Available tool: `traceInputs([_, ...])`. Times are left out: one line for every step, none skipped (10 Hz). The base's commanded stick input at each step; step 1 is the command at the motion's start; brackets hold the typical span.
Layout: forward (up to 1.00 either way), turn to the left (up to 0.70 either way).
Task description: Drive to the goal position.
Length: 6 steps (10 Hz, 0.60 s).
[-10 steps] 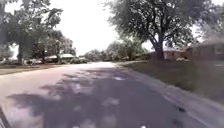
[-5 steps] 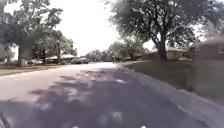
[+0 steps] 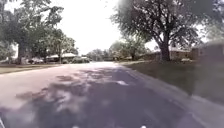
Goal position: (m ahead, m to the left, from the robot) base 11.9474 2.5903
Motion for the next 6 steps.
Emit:
traceInputs([0.69,0.03])
traceInputs([0.69,0.03])
traceInputs([0.69,0.03])
traceInputs([0.69,0.03])
traceInputs([0.69,0.03])
traceInputs([0.69,0.03])
